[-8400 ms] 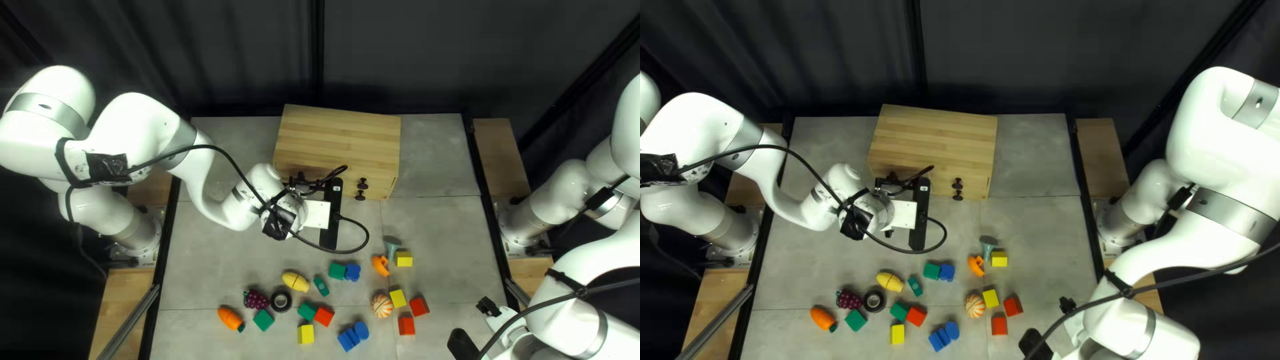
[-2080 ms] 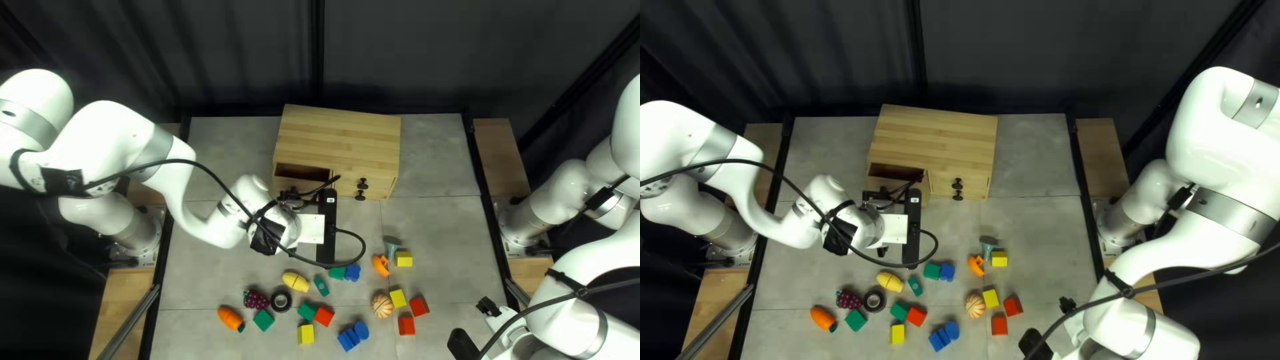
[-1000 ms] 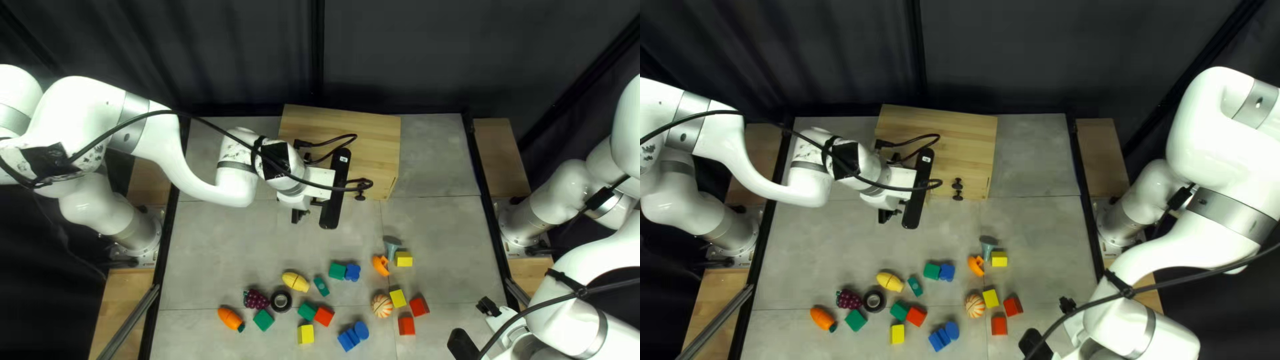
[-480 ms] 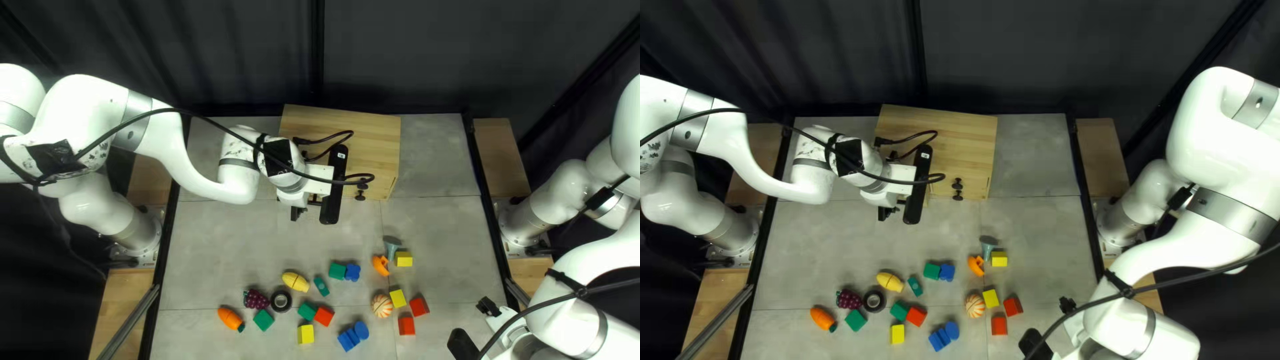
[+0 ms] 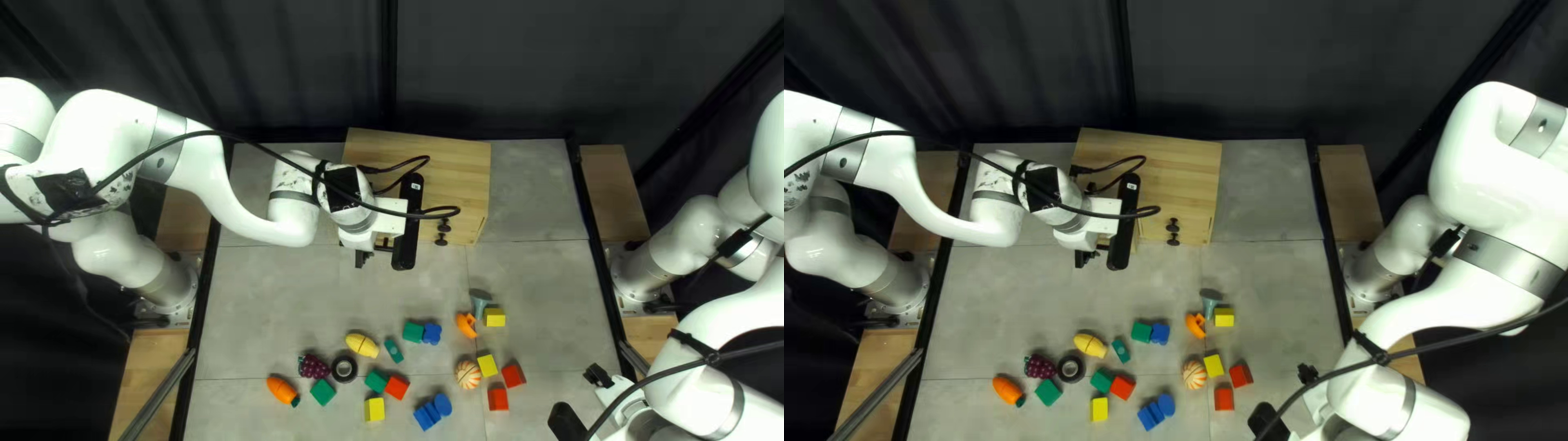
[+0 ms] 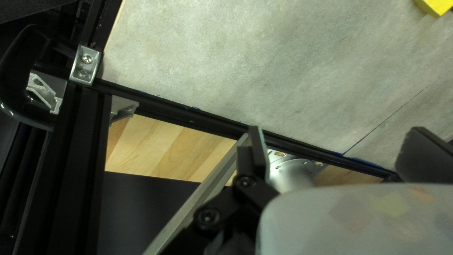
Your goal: Open drawers and place objects into drawer and close
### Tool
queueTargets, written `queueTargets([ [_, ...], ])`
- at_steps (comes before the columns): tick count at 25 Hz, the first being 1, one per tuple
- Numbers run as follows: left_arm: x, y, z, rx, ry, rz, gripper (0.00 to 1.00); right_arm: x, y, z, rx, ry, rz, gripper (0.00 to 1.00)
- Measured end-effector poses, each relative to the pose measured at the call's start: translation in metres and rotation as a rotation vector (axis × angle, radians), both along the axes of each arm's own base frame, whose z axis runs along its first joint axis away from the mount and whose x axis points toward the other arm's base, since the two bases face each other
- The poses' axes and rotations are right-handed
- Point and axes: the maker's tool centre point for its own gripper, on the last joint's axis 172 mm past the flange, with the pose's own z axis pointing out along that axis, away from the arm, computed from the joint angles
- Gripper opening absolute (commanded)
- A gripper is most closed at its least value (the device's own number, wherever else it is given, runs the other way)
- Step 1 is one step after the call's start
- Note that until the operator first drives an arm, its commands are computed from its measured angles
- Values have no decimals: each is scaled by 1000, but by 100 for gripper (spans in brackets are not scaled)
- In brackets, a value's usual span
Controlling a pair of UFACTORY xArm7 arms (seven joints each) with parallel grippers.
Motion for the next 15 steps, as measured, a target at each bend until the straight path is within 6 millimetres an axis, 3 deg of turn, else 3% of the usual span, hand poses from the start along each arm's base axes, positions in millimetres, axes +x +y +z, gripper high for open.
queueTargets([
  [15,-7,5,-9,-25,29,-29,100,0,0,0,0,0,0,100],
])
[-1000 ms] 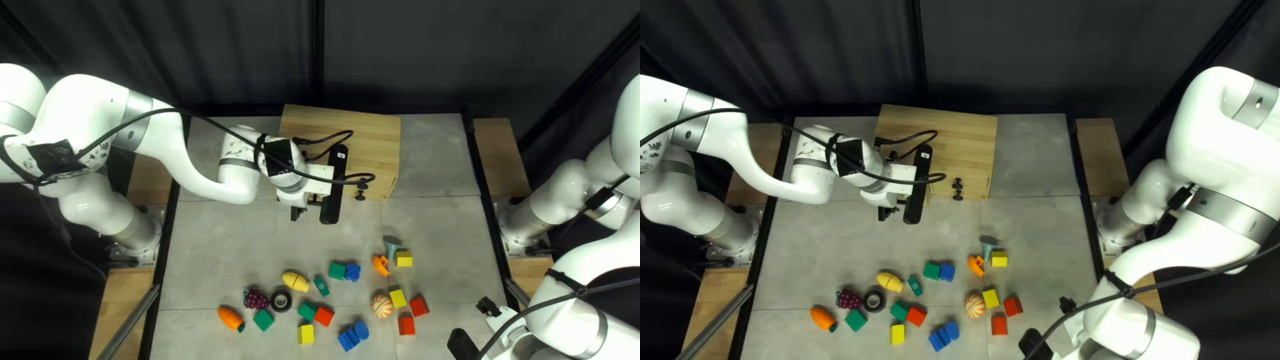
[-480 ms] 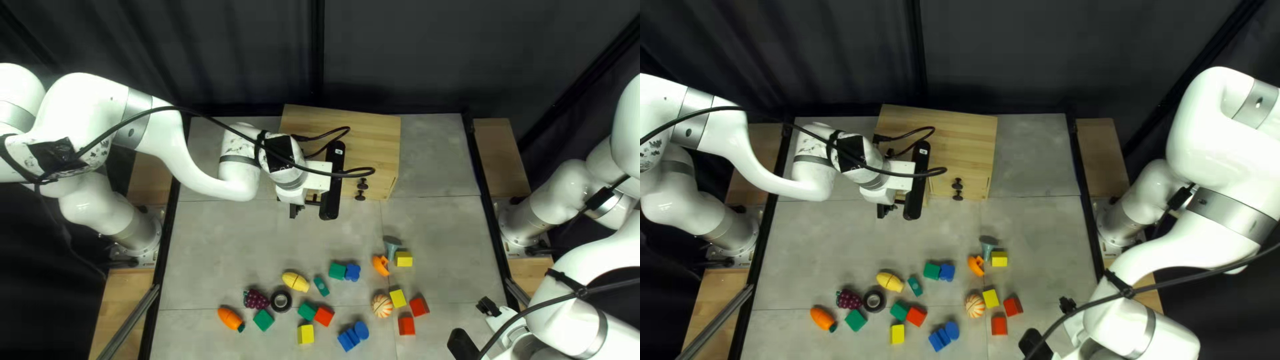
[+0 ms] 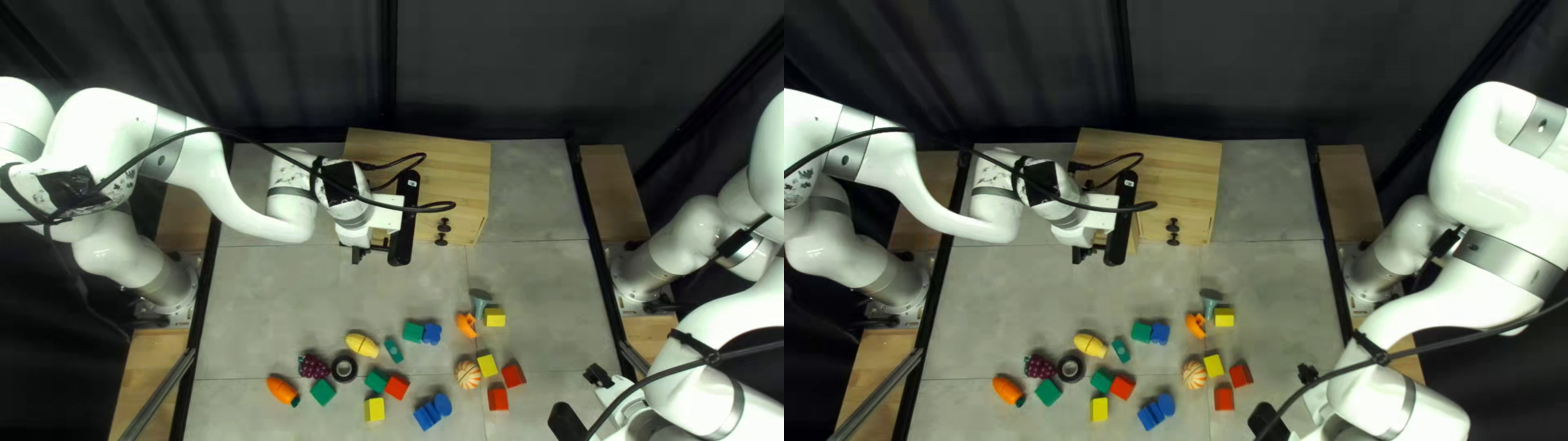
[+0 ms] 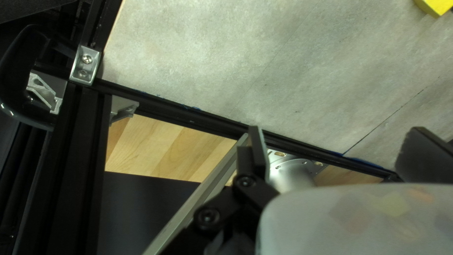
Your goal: Open drawers and place objects into drawer and close
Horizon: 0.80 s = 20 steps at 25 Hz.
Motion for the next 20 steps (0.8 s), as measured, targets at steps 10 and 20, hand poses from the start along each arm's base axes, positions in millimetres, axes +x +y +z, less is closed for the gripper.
queueTargets([
  [10,-4,3,0,-38,31,-46,100,0,0,0,0,0,0,100],
  [20,-7,-1,-7,-85,45,-84,100,0,0,0,0,0,0,100],
])
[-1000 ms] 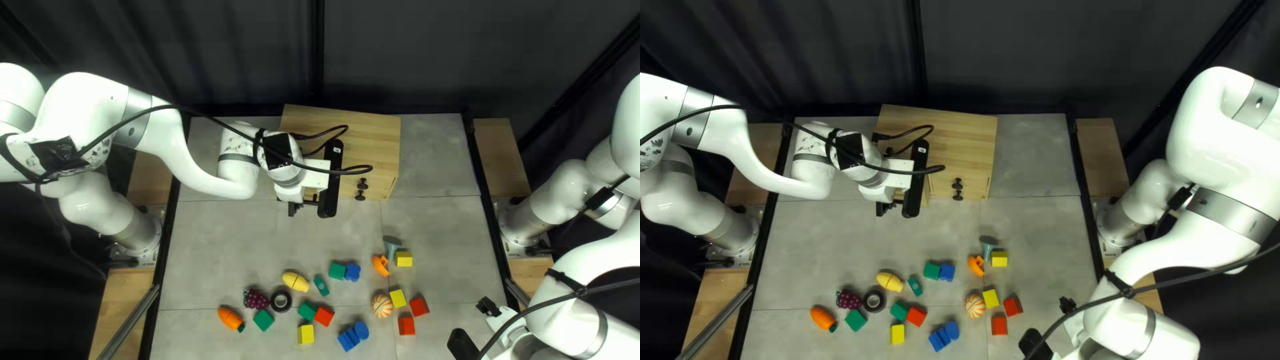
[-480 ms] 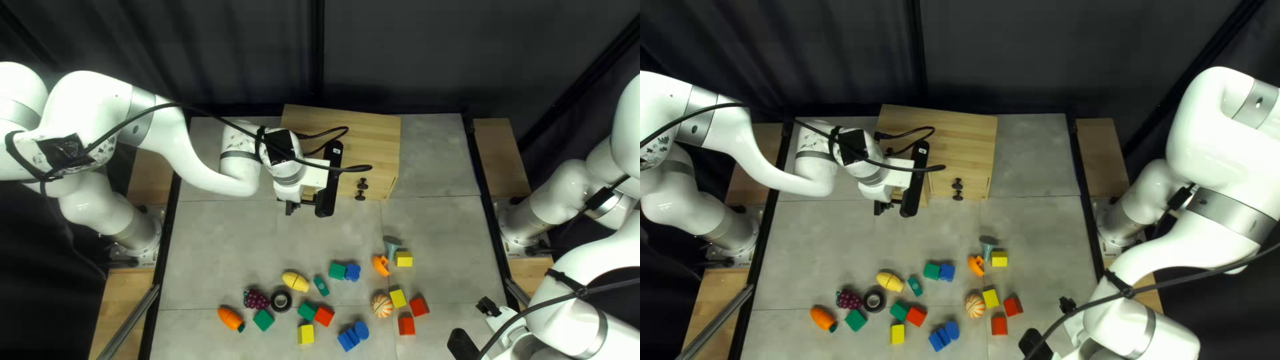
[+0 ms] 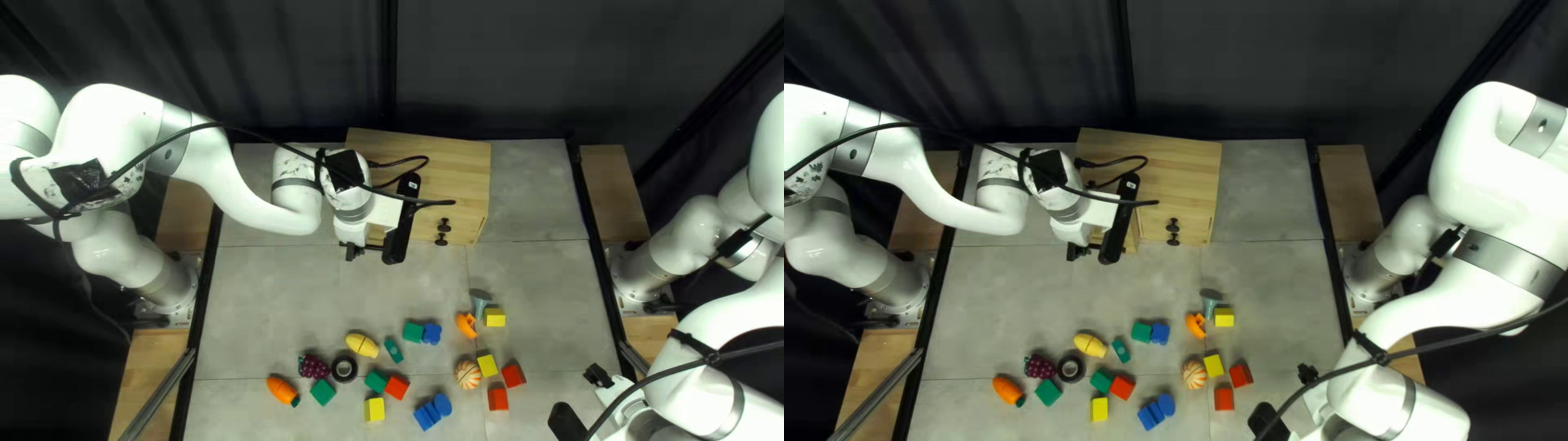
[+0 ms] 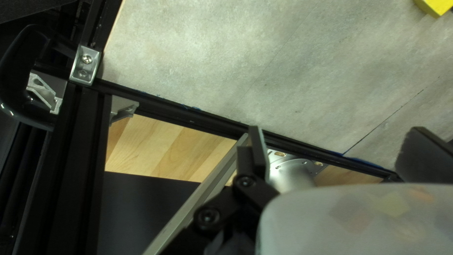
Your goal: Open drawers and place objects into drawer and close
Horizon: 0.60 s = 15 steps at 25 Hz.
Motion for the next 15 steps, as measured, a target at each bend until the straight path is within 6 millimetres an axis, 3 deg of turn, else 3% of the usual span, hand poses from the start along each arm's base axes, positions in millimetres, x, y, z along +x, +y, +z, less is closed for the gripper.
queueTargets([
  [15,0,-3,-3,-45,22,-39,100,0,0,0,0,0,0,100],
])
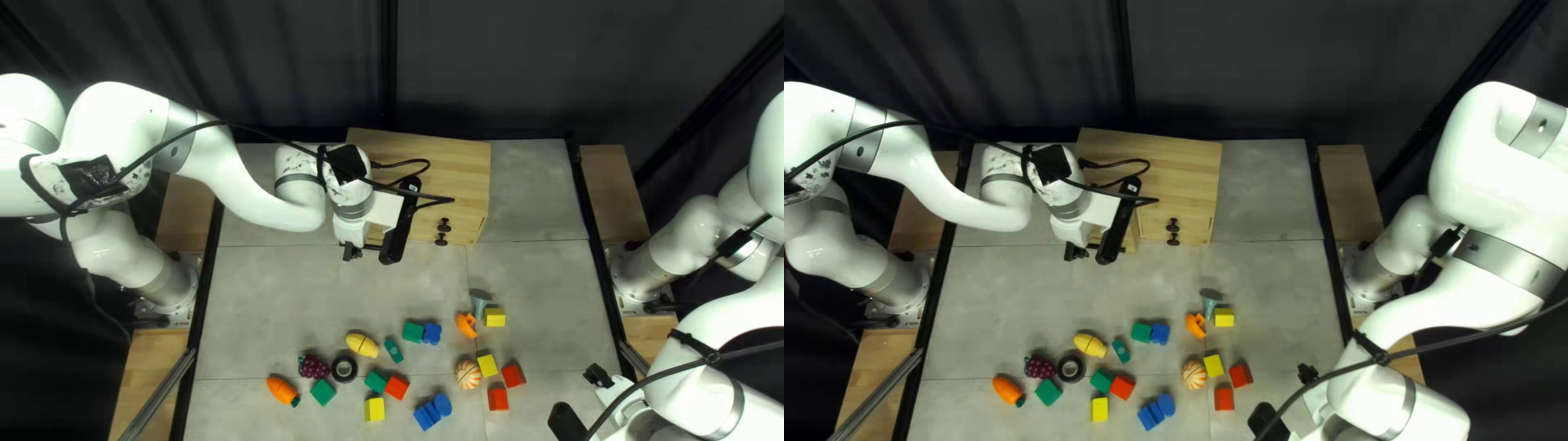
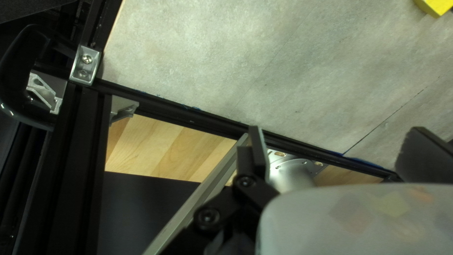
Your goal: Open drawers and place objects into drawer and close
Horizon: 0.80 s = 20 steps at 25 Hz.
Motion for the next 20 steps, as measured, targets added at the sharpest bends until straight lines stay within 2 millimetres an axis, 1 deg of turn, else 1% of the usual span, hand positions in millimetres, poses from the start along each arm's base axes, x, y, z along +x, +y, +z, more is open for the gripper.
queueTargets([
  [7,-2,-3,1,-19,11,-13,100,0,0,0,0,0,0,100],
  [20,-8,-20,0,-26,24,-16,100,0,0,0,0,0,0,100],
])
